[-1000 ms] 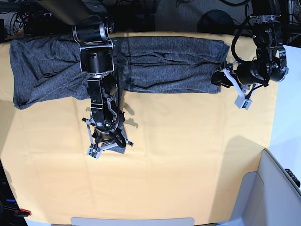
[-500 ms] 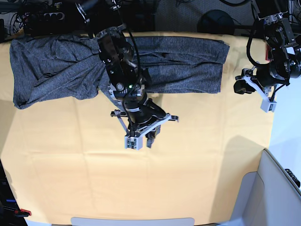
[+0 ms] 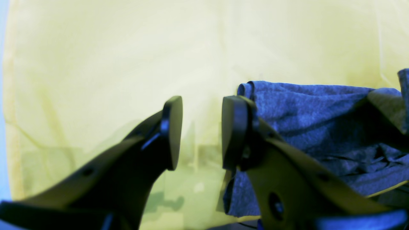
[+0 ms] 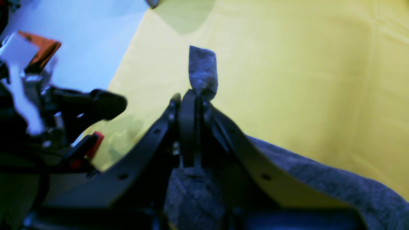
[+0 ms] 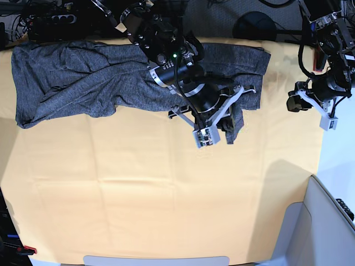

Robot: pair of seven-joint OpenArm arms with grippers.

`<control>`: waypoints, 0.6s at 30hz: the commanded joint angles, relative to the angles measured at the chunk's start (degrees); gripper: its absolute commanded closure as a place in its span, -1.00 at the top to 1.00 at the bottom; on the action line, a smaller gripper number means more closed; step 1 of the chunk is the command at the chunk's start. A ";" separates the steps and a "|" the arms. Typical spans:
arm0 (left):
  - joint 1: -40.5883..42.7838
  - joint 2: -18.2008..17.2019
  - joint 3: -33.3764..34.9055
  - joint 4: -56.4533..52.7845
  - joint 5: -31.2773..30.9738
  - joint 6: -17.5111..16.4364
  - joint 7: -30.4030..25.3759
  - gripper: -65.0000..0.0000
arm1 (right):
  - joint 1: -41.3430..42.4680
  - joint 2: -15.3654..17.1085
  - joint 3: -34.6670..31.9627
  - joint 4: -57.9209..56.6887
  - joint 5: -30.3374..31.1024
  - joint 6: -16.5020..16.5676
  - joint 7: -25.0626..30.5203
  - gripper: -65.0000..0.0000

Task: Fold the T-shirt properly
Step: 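Fold the held cuff up onto the body toward the left gripper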

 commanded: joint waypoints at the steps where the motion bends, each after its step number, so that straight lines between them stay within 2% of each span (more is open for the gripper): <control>1: 0.09 -1.06 -0.55 0.90 -0.57 -0.13 -0.31 -0.42 | 0.91 -0.64 -0.03 0.29 0.05 0.50 1.39 -1.00; 9: 0.09 -1.06 -0.90 0.99 -0.57 -0.13 -0.31 -0.42 | 1.26 -0.73 -3.37 -1.12 0.41 0.85 -0.37 -1.00; 13: 0.18 -1.06 -4.68 0.99 -0.57 -0.13 -0.31 -0.42 | 1.35 -0.82 -4.69 -1.12 0.41 0.94 -3.27 -1.00; 18: -0.09 -1.06 -6.44 0.99 -0.57 -0.13 -0.31 -0.42 | 1.43 -0.73 -6.28 -1.73 2.78 0.94 -3.53 -1.00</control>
